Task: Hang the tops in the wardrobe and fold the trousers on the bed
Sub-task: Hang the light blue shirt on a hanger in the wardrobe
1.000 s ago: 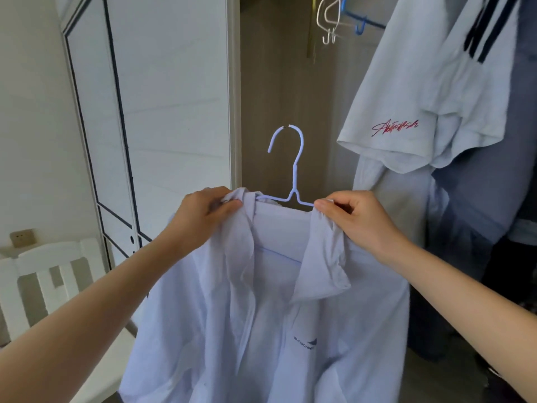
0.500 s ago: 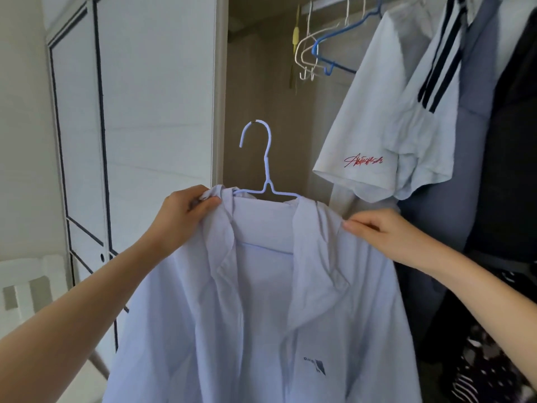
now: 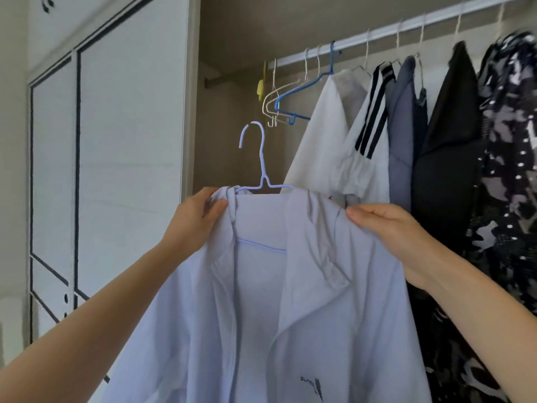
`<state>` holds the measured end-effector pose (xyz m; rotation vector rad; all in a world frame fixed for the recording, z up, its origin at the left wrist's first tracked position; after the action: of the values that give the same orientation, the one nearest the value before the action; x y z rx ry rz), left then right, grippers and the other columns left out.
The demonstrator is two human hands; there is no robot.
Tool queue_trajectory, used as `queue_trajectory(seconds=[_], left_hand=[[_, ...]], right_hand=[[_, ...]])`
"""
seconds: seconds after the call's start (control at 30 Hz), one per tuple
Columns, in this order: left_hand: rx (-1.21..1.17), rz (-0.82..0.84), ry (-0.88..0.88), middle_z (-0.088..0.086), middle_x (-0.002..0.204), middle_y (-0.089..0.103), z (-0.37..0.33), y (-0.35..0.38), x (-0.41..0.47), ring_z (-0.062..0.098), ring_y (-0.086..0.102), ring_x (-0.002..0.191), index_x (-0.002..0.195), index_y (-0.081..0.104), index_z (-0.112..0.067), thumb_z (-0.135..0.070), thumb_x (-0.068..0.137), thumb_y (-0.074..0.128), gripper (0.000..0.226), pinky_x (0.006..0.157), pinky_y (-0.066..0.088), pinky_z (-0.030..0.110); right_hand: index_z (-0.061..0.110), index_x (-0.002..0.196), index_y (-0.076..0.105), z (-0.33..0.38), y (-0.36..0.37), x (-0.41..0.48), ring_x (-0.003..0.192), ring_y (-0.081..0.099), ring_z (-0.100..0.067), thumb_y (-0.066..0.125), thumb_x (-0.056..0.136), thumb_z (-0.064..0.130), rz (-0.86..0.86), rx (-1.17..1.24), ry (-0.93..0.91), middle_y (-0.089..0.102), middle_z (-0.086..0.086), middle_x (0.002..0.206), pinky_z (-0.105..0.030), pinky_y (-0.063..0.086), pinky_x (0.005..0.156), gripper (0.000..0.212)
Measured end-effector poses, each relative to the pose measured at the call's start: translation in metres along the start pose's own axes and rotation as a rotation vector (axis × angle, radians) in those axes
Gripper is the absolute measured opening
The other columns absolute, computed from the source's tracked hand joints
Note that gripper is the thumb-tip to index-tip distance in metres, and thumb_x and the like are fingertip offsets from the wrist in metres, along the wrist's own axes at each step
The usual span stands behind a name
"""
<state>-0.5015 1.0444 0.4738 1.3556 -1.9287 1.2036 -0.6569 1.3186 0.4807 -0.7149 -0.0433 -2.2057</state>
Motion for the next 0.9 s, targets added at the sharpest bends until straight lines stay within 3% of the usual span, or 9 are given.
queue_trajectory(seconds=[0.1, 0.27, 0.4, 0.53, 0.67, 0.73, 0.77, 0.83, 0.9], left_hand=[[-0.077, 0.009, 0.052, -0.008, 0.125, 0.062, -0.014, 0.013, 0.018, 0.017, 0.058, 0.114, 0.137, 0.049, -0.03, -0.043, 0.101, 0.044, 0.039, 0.098, 0.048, 0.039], [-0.091, 0.038, 0.112, -0.003, 0.153, 0.042, -0.032, 0.037, 0.052, 0.019, 0.04, 0.139, 0.152, 0.032, -0.022, -0.042, 0.103, 0.038, 0.053, 0.117, 0.03, 0.041], [-0.151, 0.2, 0.078, -0.004, 0.16, 0.028, -0.035, 0.052, 0.084, 0.019, 0.03, 0.145, 0.157, 0.019, -0.023, -0.043, 0.105, 0.033, 0.057, 0.12, 0.022, 0.035], [-0.224, 0.327, 0.093, -0.004, 0.158, 0.032, -0.029, 0.063, 0.117, 0.022, 0.036, 0.142, 0.157, 0.016, -0.029, -0.048, 0.104, 0.03, 0.058, 0.119, 0.026, 0.037], [-0.264, 0.401, 0.173, -0.003, 0.154, 0.039, -0.029, 0.071, 0.138, 0.025, 0.04, 0.139, 0.155, 0.019, -0.034, -0.045, 0.105, 0.03, 0.053, 0.114, 0.031, 0.036], [-0.341, 0.446, 0.216, -0.004, 0.151, 0.042, -0.035, 0.073, 0.142, 0.022, 0.043, 0.135, 0.154, 0.021, -0.037, -0.042, 0.105, 0.031, 0.05, 0.109, 0.033, 0.033], [-0.42, 0.475, 0.212, -0.007, 0.149, 0.044, -0.038, 0.075, 0.143, 0.018, 0.045, 0.132, 0.153, 0.023, -0.038, -0.04, 0.105, 0.032, 0.049, 0.107, 0.034, 0.031], [-0.634, 0.558, 0.166, -0.012, 0.147, 0.045, -0.039, 0.081, 0.145, 0.01, 0.045, 0.13, 0.151, 0.032, -0.036, -0.039, 0.105, 0.037, 0.046, 0.11, 0.033, 0.029], [-0.802, 0.659, 0.112, -0.015, 0.151, 0.041, -0.04, 0.089, 0.147, 0.008, 0.043, 0.135, 0.151, 0.036, -0.034, -0.047, 0.102, 0.043, 0.051, 0.116, 0.032, 0.037]], right_hand=[[0.015, 0.076, 0.079, 0.026, -0.015, -0.006, 0.076, 0.071, -0.012, 0.059, 0.093, 0.021, -0.088, 0.002, -0.04, 0.076, -0.006, 0.086, -0.024, 0.056, 0.073, 0.027], [0.011, 0.079, 0.076, 0.054, -0.017, -0.002, 0.079, 0.069, -0.02, 0.062, 0.092, 0.02, -0.229, 0.017, -0.012, 0.075, -0.006, 0.081, -0.031, 0.055, 0.076, 0.021], [0.003, 0.093, 0.073, 0.079, 0.003, 0.009, 0.094, 0.067, -0.029, 0.066, 0.09, 0.025, -0.326, -0.021, 0.026, 0.073, -0.015, 0.096, -0.041, 0.051, 0.093, 0.023], [0.006, 0.085, 0.068, 0.105, 0.025, 0.022, 0.082, 0.063, -0.025, 0.069, 0.088, 0.026, -0.468, -0.099, -0.005, 0.068, -0.012, 0.088, -0.037, 0.05, 0.085, 0.02], [0.002, 0.12, 0.062, 0.127, 0.044, 0.038, 0.105, 0.062, -0.031, 0.069, 0.088, 0.027, -0.566, -0.207, -0.021, 0.065, -0.016, 0.114, -0.04, 0.049, 0.095, 0.041], [0.01, 0.131, 0.056, 0.136, 0.051, 0.047, 0.116, 0.058, -0.03, 0.07, 0.087, 0.024, -0.621, -0.211, -0.054, 0.055, -0.014, 0.135, -0.036, 0.049, 0.09, 0.048], [0.015, 0.123, 0.06, 0.14, 0.053, 0.051, 0.117, 0.057, -0.028, 0.069, 0.087, 0.021, -0.639, -0.224, -0.083, 0.048, -0.013, 0.143, -0.033, 0.048, 0.083, 0.038], [0.021, 0.102, 0.058, 0.142, 0.061, 0.058, 0.1, 0.058, -0.024, 0.067, 0.087, 0.018, -0.668, -0.245, -0.081, 0.046, -0.008, 0.14, -0.028, 0.045, 0.067, 0.017], [0.026, 0.109, 0.045, 0.14, 0.066, 0.067, 0.086, 0.056, -0.02, 0.065, 0.082, 0.022, -0.719, -0.206, -0.085, 0.048, -0.003, 0.132, -0.023, 0.044, 0.055, 0.034]])
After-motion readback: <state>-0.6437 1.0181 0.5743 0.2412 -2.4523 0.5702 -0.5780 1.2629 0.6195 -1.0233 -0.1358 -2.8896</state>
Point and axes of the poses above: each hand's wrist, its own x-axis towards the middle knuckle, its own y-axis out of the palm, z = x × y, the point moved 5 cm from there along x, towards the middle knuckle
